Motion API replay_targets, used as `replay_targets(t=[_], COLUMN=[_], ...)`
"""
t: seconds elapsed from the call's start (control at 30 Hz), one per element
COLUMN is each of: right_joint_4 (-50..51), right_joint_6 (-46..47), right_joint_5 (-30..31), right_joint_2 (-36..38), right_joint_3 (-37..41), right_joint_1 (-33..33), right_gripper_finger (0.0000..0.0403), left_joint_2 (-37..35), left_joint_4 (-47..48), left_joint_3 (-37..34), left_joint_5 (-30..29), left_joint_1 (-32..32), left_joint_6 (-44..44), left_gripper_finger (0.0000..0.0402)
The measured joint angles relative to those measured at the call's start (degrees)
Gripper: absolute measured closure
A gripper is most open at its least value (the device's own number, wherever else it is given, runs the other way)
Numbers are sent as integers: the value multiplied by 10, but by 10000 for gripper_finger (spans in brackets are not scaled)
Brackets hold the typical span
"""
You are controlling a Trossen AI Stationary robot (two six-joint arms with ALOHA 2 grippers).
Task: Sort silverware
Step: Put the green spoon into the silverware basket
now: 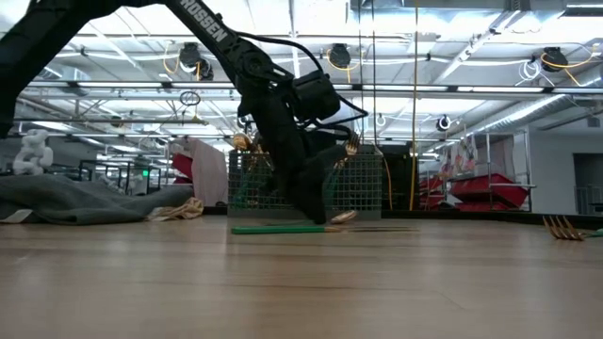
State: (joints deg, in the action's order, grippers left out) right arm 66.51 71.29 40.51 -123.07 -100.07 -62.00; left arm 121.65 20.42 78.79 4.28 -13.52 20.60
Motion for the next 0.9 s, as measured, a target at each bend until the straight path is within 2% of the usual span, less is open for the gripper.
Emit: replay_targets(t=[0.17,0.33,0.43,0.5,0.6,0.7,0.9], right_joint_4=[-8,-9,-9,-8,-8,-9,-9], right_joint_6=[0,2,2,1,1,12,24], right_joint_5=[0,1,1,4,14,19,18], right_joint_2=[0,0,0,0,0,0,0], right_joint_3=[0,0,0,0,0,0,0], right_joint_1=[-1,-2,-2,-2,-2,-2,-2], right_gripper_finger=[248,248,248,248,248,248,248], left_joint_2=[-26,-85,-125,-162,-222,-289,-417], left_joint_4=[-15,-53,-90,-117,-193,-315,-575], left_joint_3=[-4,-3,-4,-3,-11,-55,-234], left_joint_5=[11,12,-13,-53,-110,-147,-160], left_joint_1=[4,22,37,50,64,64,36], left_joint_6=[0,-8,-48,-89,-166,-225,-296], left_gripper_finger=[394,400,401,401,401,401,401])
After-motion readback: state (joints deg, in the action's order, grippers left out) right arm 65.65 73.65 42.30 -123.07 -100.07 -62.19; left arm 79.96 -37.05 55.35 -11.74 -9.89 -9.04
